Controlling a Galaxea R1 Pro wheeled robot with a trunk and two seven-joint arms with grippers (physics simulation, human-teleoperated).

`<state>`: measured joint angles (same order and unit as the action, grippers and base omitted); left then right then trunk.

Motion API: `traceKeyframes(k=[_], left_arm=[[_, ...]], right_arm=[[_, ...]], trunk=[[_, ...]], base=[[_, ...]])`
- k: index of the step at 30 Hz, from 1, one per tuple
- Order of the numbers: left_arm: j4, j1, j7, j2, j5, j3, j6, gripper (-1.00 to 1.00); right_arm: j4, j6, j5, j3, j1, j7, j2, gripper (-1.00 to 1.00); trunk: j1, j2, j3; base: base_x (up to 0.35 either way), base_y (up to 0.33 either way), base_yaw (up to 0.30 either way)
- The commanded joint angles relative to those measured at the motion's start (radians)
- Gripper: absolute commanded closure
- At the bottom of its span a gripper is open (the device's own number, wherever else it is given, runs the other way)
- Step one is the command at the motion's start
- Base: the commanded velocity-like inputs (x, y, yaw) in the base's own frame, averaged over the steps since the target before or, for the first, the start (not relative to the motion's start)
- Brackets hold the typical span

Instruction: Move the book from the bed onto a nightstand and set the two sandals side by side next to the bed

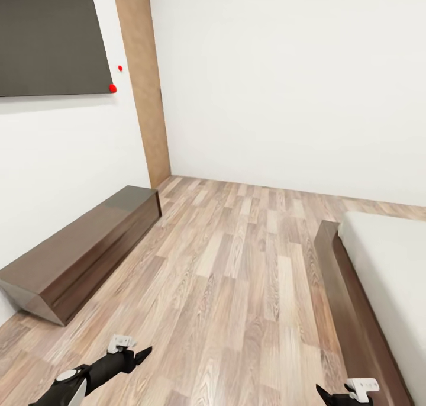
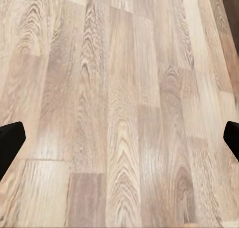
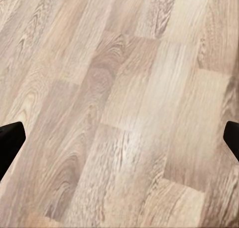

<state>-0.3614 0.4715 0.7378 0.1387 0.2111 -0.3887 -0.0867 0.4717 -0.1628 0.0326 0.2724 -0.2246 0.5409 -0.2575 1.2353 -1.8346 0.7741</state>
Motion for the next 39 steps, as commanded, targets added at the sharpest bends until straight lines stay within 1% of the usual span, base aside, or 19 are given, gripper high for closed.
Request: traceKeyframes(k=[1,4,5,6,7,9,11,12,14,18,23,25,27,28,29,30,32,36,39], left_arm=[[0.003,0.001,0.004,-0.002,0.011,-0.007,-0.008,-1.0],[0.007,0.001,0.001,-0.005,0.011,-0.007,-0.008,-1.0],[0.011,0.001,-0.012,-0.006,0.012,-0.007,-0.008,-1.0],[0.027,0.001,-0.037,-0.006,0.013,-0.008,-0.008,-1.0],[0.042,0.001,-0.056,-0.006,0.013,-0.007,-0.009,-1.0],[0.132,0.001,-0.161,-0.005,0.015,-0.006,-0.031,-1.0],[0.218,0.001,-0.263,-0.003,0.016,-0.005,-0.106,-1.0],[0.258,0.001,-0.298,-0.003,0.017,-0.004,-0.15,-1.0],[0.308,0.001,-0.337,-0.001,0.026,0.0,-0.203,-1.0],[0.334,-0.013,-0.36,0.001,0.044,0.002,-0.233,-1.0],[0.34,-0.022,-0.368,-0.003,0.051,0.009,-0.239,-1.0],[0.341,-0.024,-0.372,-0.005,0.065,0.018,-0.239,-1.0],[0.341,-0.026,-0.396,-0.006,0.095,0.03,-0.238,-1.0],[0.341,-0.027,-0.433,-0.006,0.119,0.035,-0.237,-1.0],[0.342,-0.028,-0.46,-0.007,0.133,0.037,-0.237,-1.0],[0.342,-0.028,-0.483,-0.009,0.145,0.039,-0.237,-1.0],[0.343,-0.028,-0.509,-0.017,0.16,0.041,-0.237,-1.0],[0.343,-0.028,-0.526,-0.027,0.17,0.043,-0.237,-1.0],[0.343,-0.028,-0.527,-0.029,0.17,0.043,-0.237,-1.0]], right_arm=[[-0.011,-0.004,0.003,0.004,-0.001,0.007,0.001,-1.0],[-0.069,-0.012,0.003,0.003,-0.001,0.007,0.001,-1.0],[-0.102,-0.016,0.003,0.002,-0.001,0.006,0.003,-1.0],[-0.136,-0.02,0.003,0.002,-0.001,0.004,0.007,-1.0],[-0.153,-0.021,0.003,0.002,-0.001,0.003,0.01,-1.0],[-0.206,-0.029,0.003,0.002,-0.001,-0.012,0.02,-1.0],[-0.233,-0.043,0.003,0.002,-0.001,-0.033,0.023,-1.0],[-0.24,-0.053,0.003,0.002,-0.001,-0.038,0.024,-1.0],[-0.247,-0.069,0.003,0.002,-0.001,-0.044,0.025,-1.0],[-0.252,-0.079,0.003,0.0,-0.001,-0.048,0.026,-1.0],[-0.255,-0.081,0.003,-0.002,-0.001,-0.048,0.026,-1.0],[-0.255,-0.081,0.003,-0.002,-0.001,-0.048,0.026,-1.0],[-0.255,-0.081,0.005,-0.002,-0.001,-0.048,0.026,-1.0],[-0.255,-0.081,0.006,-0.002,-0.001,-0.048,0.026,-1.0],[-0.255,-0.081,0.007,-0.001,-0.001,-0.048,0.026,-1.0],[-0.255,-0.081,0.009,-0.001,-0.001,-0.048,0.026,-1.0],[-0.255,-0.081,0.01,0.001,-0.001,-0.048,0.026,-1.0],[-0.254,-0.081,0.01,0.001,-0.001,-0.048,0.026,-1.0],[-0.254,-0.081,0.01,0.001,-0.001,-0.048,0.026,-1.0]], trunk=[[0.0,0.0,0.001],[0.0,0.0,0.001],[0.0,0.0,0.001],[0.0,0.0,0.001],[0.0,0.0,0.001],[0.0,0.0,0.001],[0.0,0.0,0.001],[0.0,0.0,0.001],[0.0,0.0,0.001],[0.0,0.0,0.001],[0.0,0.0,0.001],[0.0,0.0,0.001],[0.0,0.0,0.001],[0.0,0.0,0.001],[0.0,0.0,0.001],[0.0,0.0,0.001],[0.0,0.0,0.001],[0.0,0.0,0.001],[0.0,0.0,0.001]], base=[[0.335,0.0,-0.024],[0.335,0.0,-0.011],[0.335,0.0,-0.005],[0.333,0.0,-0.003],[0.33,0.0,-0.003],[0.313,0.0,-0.001],[0.292,0.0,-0.001],[0.285,0.0,0.0],[0.281,0.0,0.0],[0.279,0.0,0.0],[0.286,0.0,0.0],[0.31,0.0,0.0],[0.317,0.0,0.0],[0.321,0.0,0.0],[0.322,0.0,0.0],[0.322,0.0,0.0],[0.324,0.0,0.0],[0.326,0.0,0.0],[0.327,0.0,0.0]])
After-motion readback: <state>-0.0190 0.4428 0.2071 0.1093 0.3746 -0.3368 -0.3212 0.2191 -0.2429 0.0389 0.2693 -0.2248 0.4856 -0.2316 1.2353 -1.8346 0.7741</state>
